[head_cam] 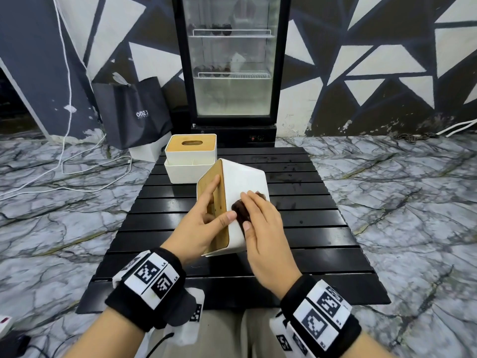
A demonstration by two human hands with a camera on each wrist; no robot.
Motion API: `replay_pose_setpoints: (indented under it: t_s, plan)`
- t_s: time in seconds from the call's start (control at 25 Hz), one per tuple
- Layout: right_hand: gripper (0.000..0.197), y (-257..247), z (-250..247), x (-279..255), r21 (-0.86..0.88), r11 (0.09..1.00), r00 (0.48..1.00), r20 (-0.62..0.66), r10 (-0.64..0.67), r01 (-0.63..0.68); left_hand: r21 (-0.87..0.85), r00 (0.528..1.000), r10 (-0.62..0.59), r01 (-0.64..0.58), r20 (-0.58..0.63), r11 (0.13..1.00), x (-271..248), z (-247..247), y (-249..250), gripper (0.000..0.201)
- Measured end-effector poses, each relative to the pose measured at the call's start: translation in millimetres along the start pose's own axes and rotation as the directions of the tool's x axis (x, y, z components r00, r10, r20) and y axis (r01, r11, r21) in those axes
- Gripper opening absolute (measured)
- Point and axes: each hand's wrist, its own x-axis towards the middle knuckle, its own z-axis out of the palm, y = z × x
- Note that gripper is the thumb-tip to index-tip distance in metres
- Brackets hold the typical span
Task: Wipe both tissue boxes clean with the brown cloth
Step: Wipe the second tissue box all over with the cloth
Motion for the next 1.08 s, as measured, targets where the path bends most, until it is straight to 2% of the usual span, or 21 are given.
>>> replay_pose_setpoints:
  t_s: [0.32, 0.52, 0.68, 0.84, 1.08]
  plan:
    - [0.057, 7.5, -4.2, 3.1, -0.001, 1.0, 1.0, -0.002, 0.03, -0.03, -0.005, 1.0, -0.011, 0.011, -0.016, 1.0, 3.9, -6.8, 1.7, 0.073]
    - [0.052, 0.2, -0.9, 8.2, 0.038, 0.999, 0.999, -0.009, -0.038, 0.039, 0.014, 1.0, 0.004, -0.004, 0.004, 1.0, 4.5, -2.2, 0.7, 0.072]
    - [0.051, 10.4, -6.7, 22.7, 0.041, 0.999, 1.0, 0.003, -0.029, 0.029, 0.022, 1.0, 0.008, -0.008, 0.006, 1.0, 6.1, -1.3, -0.1, 0.073]
    - [0.052, 8.3, -5.8, 7.1, 0.031, 0.999, 1.0, -0.002, -0.019, 0.019, 0.012, 1.0, 0.002, -0.002, 0.01, 1.0, 4.6, -3.0, -0.3, 0.074]
    - [0.047, 0.2, -5.4, 25.6, 0.068, 0.996, 0.997, -0.039, -0.06, 0.062, 0.071, 0.993, -0.016, 0.007, 0.121, 0.997, 1.2, -5.1, 3.4, 0.094]
